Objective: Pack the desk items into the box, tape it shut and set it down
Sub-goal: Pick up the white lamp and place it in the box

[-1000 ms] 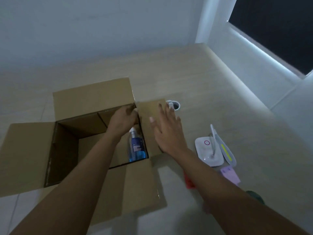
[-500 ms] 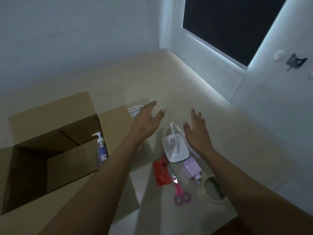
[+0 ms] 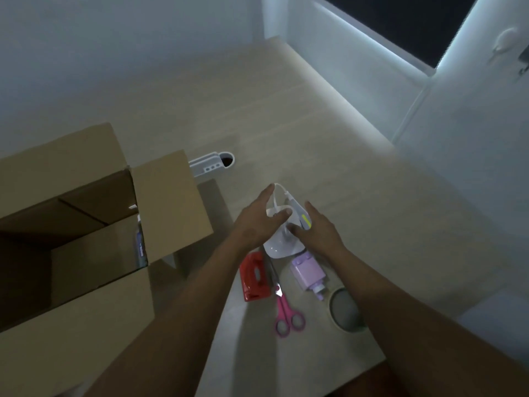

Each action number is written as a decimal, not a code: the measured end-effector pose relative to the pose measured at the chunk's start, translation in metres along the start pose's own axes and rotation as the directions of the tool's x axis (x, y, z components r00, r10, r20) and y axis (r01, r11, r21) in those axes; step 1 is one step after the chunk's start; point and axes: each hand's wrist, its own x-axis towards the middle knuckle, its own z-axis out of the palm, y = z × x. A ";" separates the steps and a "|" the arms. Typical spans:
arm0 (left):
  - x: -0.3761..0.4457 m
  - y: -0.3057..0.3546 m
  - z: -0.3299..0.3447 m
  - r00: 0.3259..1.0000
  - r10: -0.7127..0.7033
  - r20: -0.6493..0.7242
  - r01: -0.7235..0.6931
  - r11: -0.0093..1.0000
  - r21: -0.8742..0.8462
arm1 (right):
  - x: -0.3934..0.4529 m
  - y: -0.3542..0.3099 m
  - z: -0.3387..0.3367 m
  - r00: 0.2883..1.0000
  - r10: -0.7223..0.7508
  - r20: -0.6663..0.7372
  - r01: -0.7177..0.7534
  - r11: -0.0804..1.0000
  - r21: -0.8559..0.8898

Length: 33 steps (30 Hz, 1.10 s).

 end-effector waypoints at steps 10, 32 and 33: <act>0.003 -0.013 0.010 0.997 -0.024 -0.072 0.011 0.985 -0.171 | 0.014 0.009 0.011 0.997 0.072 -0.025 -0.074 0.991 -0.111; -0.095 0.106 -0.277 0.813 0.255 -0.523 -0.286 0.958 0.021 | -0.083 -0.288 -0.024 0.887 -0.310 -0.342 0.418 0.854 0.310; -0.105 0.099 -0.293 0.815 0.238 -0.529 -0.265 0.964 0.026 | -0.088 -0.300 -0.010 0.891 -0.327 -0.316 0.427 0.840 0.335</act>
